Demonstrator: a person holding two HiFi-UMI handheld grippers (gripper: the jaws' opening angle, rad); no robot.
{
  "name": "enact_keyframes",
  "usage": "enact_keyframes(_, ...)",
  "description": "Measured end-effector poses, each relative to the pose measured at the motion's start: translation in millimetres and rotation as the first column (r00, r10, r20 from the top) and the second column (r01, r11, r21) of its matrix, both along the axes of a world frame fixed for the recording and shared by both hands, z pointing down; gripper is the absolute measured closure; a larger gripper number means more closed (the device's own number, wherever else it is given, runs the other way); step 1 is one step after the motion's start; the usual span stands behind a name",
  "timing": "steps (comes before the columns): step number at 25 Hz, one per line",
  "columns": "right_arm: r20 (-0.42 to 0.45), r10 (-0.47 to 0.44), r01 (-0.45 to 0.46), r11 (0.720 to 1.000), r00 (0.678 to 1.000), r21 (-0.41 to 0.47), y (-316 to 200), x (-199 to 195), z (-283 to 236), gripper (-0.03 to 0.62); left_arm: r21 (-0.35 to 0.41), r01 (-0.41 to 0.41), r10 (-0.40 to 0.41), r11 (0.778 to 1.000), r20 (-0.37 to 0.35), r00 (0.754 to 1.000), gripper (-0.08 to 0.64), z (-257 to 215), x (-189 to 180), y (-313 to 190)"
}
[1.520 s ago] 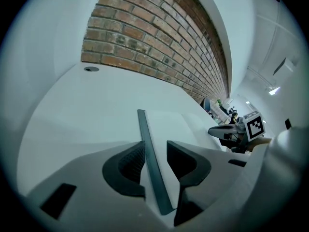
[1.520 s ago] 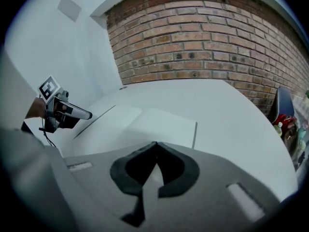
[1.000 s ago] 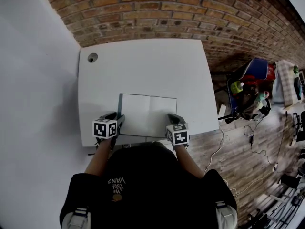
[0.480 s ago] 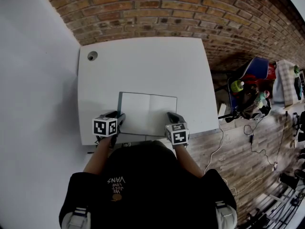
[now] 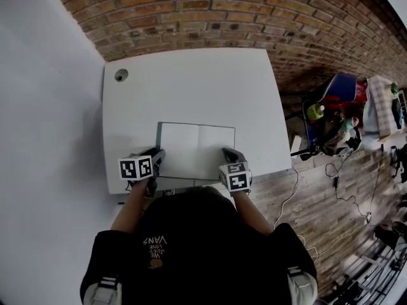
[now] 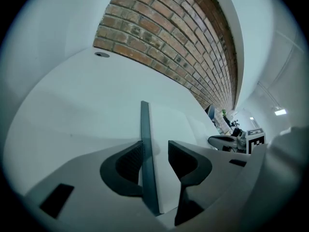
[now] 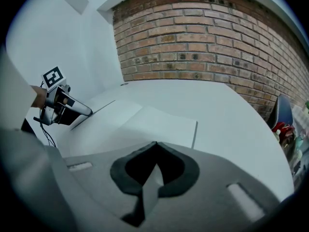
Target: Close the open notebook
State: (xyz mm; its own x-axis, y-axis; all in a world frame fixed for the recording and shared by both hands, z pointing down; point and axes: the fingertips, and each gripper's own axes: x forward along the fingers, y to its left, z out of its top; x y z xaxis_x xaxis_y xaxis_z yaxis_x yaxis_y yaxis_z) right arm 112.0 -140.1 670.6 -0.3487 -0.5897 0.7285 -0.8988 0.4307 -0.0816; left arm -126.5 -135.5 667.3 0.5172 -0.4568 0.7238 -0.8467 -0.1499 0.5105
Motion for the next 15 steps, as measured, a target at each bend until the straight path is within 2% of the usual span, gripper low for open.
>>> enact_keyframes(2,-0.005,-0.001,0.001,1.000,1.000,0.002,-0.2,0.2,-0.2,0.594,-0.008,0.005,-0.005,1.000,-0.005,1.000,0.401,0.9,-0.5,-0.1)
enact_keyframes(6,0.003,0.002,-0.002,1.000,1.000,0.006,-0.3,-1.5,0.4,0.594,-0.021,0.024,-0.024,1.000,-0.041,0.999,0.488,3.3,0.4,0.2)
enact_keyframes(10,0.004,0.004,-0.004,1.000,1.000,0.004,-1.1,0.0,0.5,0.594,-0.036,0.034,-0.037,0.999,-0.076,0.996,0.522,4.2,-1.0,-1.4)
enact_keyframes(15,0.001,0.002,-0.002,1.000,1.000,0.004,-1.2,-0.4,1.4,0.594,-0.042,0.034,-0.039,0.999,-0.114,0.993,0.529,2.4,-2.7,-1.6)
